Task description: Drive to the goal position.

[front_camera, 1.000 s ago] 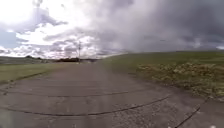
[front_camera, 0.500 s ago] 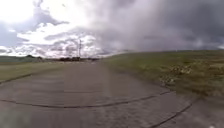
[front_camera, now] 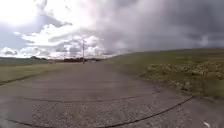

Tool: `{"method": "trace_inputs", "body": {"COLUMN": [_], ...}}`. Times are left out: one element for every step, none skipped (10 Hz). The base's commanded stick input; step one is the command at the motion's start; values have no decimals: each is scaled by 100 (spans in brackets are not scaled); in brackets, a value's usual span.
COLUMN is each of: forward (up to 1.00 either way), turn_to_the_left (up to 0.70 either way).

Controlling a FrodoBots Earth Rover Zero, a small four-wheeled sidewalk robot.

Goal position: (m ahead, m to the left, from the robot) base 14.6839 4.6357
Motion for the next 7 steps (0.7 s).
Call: {"method": "trace_inputs", "body": {"forward": [100,100,100,100,100,100,100], "turn_to_the_left": [0,0,0,0,0,0,0]}}
